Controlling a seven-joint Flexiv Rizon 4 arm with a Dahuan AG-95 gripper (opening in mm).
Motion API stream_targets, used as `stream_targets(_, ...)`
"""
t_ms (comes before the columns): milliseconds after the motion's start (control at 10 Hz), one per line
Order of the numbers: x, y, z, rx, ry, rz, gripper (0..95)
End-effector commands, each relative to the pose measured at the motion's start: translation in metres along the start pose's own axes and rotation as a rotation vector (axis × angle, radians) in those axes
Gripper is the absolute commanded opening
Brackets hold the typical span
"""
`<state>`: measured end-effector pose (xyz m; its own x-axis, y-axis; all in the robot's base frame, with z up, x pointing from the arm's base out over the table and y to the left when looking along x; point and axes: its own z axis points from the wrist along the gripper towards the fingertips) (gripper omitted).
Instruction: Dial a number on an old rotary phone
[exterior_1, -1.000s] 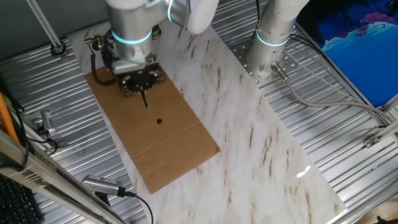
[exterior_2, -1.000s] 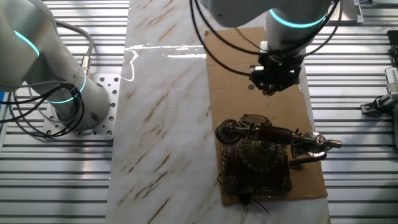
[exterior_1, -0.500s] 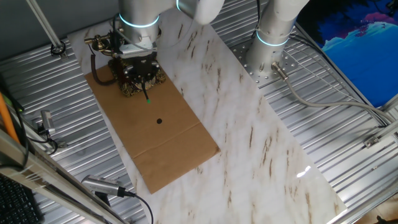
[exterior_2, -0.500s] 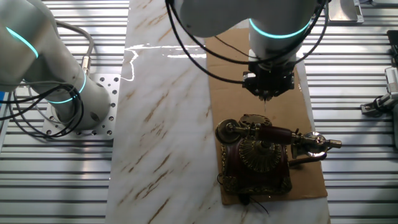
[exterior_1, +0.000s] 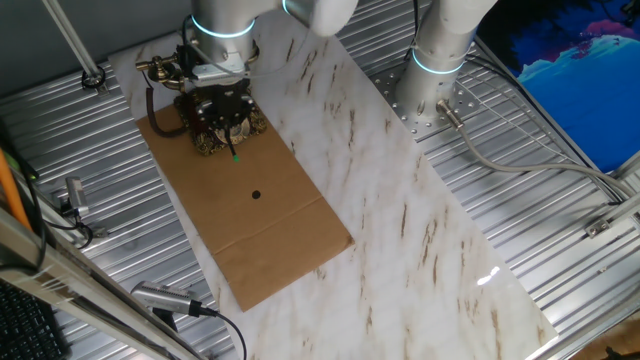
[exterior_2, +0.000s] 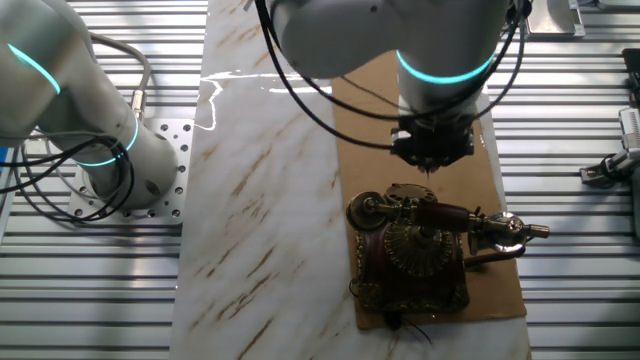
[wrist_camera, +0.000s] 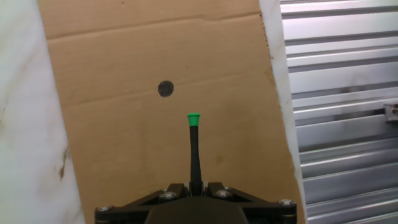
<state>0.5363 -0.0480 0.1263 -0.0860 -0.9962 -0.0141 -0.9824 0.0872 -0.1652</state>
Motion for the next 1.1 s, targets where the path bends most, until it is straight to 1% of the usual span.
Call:
stream_targets(100,0.0024,0.0007,0.0016,0.003,-0.003,0.004,0.0)
stream_targets(500,0.0072,0.0054,0.0047,0.012,-0.010,0.009,0.0)
stream_targets(1100,0.0077,0.0064,0.0055,0.013,-0.012,0.010,0.0)
